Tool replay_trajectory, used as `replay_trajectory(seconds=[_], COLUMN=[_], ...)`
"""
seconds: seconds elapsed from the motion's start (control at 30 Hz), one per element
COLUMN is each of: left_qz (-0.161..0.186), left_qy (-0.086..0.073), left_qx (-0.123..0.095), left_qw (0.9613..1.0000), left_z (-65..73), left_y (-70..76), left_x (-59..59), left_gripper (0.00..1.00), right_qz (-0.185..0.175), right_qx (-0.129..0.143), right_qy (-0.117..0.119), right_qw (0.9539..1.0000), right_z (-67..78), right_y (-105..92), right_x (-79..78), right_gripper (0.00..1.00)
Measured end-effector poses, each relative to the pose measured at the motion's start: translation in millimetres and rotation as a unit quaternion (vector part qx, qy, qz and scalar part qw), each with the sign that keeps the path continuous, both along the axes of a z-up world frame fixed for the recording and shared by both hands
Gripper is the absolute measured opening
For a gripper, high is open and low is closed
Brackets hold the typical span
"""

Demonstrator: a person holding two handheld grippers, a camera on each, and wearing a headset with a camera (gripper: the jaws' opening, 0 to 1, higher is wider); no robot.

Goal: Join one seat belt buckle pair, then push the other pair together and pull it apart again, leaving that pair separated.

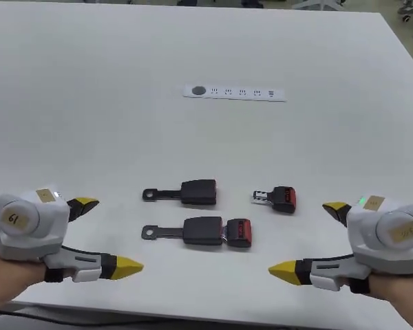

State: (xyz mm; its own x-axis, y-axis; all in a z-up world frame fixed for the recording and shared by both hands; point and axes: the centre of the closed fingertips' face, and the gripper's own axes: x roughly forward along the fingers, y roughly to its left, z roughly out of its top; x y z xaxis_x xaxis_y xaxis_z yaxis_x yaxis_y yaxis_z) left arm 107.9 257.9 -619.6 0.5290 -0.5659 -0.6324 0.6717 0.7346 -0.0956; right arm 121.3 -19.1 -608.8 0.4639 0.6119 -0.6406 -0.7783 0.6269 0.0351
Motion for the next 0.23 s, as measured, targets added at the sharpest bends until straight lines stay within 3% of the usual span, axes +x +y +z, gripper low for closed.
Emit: replay_trajectory(seconds=[0.13,0.17,0.23], left_qz=[0.004,-0.001,-0.005], left_qy=[0.001,-0.007,-0.008], left_qx=[-0.006,-0.008,-0.005], left_qw=[1.0,0.9999,0.9999], left_z=[0.5,4.2,3.1], left_y=[1.3,-2.8,-2.8], left_x=[0.0,-1.5,-2.2], left_gripper=[1.0,1.0,1.0], right_qz=[-0.001,-0.002,-0.004], right_qx=[-0.005,-0.007,-0.006], right_qy=[-0.001,-0.003,-0.001], right_qw=[1.0,1.0,1.0], right_z=[-2.4,-3.0,-3.6], right_y=[-1.8,-2.8,-3.8], right_x=[0.8,1.3,1.7], right_gripper=[1.0,1.0,1.0])
